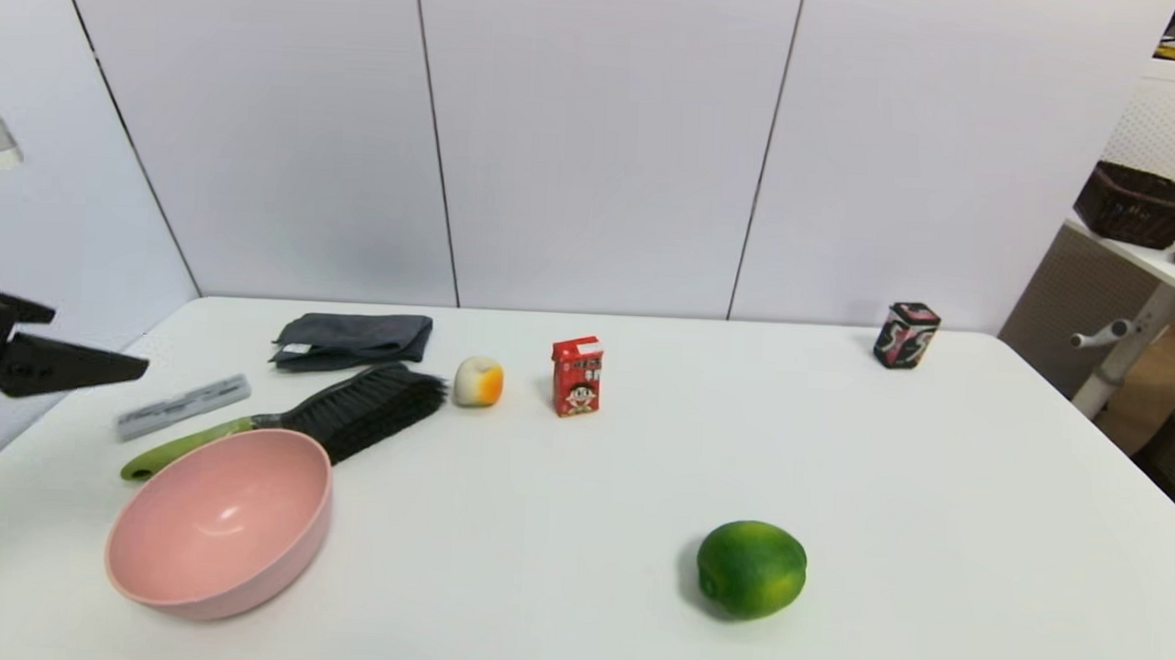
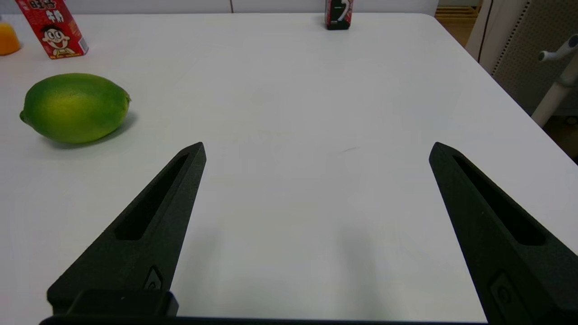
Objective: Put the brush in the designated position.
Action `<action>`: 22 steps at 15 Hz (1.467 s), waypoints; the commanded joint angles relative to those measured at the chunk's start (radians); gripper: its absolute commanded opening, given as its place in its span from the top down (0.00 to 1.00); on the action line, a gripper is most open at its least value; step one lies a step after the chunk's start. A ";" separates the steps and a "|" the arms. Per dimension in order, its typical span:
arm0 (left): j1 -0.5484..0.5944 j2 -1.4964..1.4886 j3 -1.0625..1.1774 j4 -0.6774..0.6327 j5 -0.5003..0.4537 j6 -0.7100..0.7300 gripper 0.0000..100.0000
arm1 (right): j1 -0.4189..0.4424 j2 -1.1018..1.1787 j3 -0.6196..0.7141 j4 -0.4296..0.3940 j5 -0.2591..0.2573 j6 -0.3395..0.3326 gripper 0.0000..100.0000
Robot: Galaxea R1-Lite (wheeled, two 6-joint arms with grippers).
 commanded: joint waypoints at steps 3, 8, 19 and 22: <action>-0.113 -1.013 0.936 -0.647 0.059 -0.276 0.00 | -0.001 0.001 0.002 0.000 0.000 0.000 0.00; -0.113 -1.208 1.186 -0.745 0.117 -0.284 0.00 | -0.001 0.001 0.002 0.000 0.000 0.000 0.00; -0.113 -1.208 1.193 -0.650 0.237 -0.367 0.00 | -0.001 0.001 0.002 0.000 0.000 0.000 0.00; -0.113 -1.208 1.193 -0.650 0.245 -0.368 0.00 | 0.001 0.001 0.002 0.000 0.000 0.001 0.00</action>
